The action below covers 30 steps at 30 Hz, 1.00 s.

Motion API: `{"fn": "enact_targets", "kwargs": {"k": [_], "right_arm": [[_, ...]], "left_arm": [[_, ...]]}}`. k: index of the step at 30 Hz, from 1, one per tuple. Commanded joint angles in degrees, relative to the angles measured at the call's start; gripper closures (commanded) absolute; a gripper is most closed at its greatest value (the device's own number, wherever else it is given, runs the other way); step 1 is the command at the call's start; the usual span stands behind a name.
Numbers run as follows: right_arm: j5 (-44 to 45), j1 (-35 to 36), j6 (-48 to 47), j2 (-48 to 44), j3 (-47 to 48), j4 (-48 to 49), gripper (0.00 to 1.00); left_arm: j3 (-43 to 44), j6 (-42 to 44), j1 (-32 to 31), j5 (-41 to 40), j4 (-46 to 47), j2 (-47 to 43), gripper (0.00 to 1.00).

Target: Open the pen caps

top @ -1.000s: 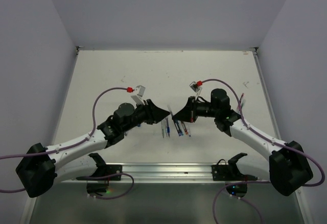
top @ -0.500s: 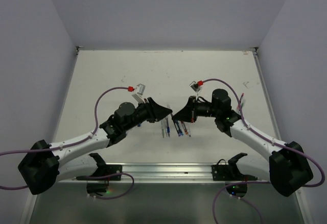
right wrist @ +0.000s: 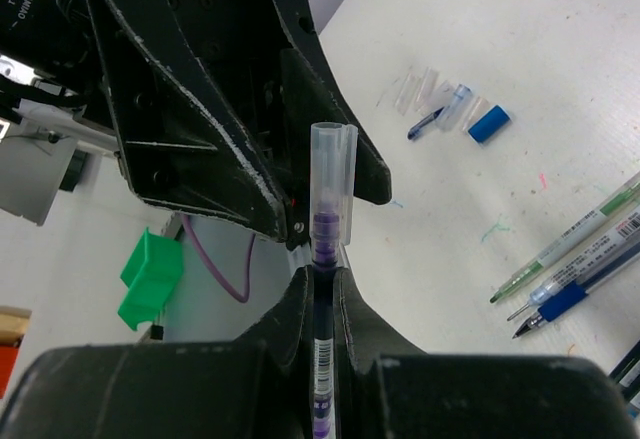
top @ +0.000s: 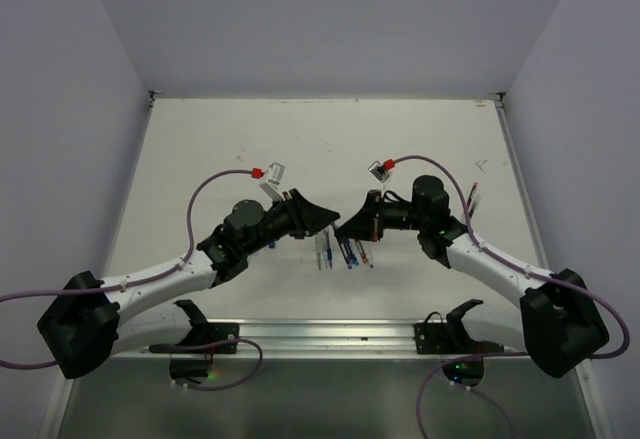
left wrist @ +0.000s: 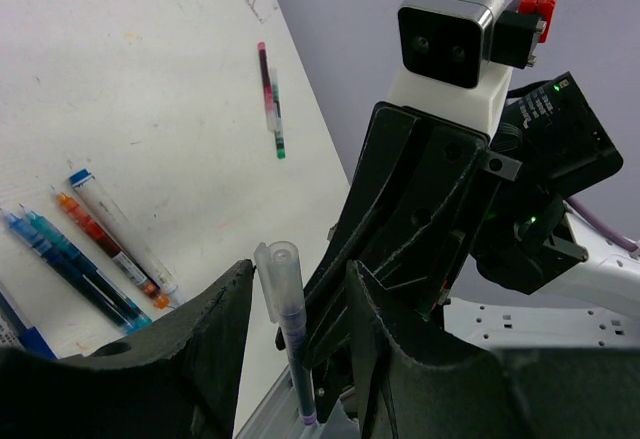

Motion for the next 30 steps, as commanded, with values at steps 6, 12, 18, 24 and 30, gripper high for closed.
{"fn": "enact_targets", "kwargs": {"k": [6, 12, 18, 24, 30], "right_arm": [[-2.1, 0.2, 2.4, 1.4, -0.7, 6.7, 1.0], [-2.3, 0.5, 4.0, 2.3, -0.6, 8.7, 1.0], [-1.9, 0.9, 3.4, 2.6, -0.4, 7.4, 1.0], [-0.8, 1.8, 1.4, 2.6, 0.0, 4.7, 0.67], [-0.1, 2.5, 1.3, 3.3, 0.0, 4.4, 0.72]], "left_arm": [[1.8, -1.0, 0.6, 1.3, 3.4, 0.0, 0.57], [1.2, -1.5, 0.6, 2.4, 4.5, 1.2, 0.7], [1.9, -1.8, 0.9, 3.0, 3.9, 2.1, 1.0], [1.2, -2.5, 1.0, 1.1, 2.6, 1.1, 1.0], [0.8, -2.6, 1.0, -0.5, 1.6, -0.7, 1.0]]}}
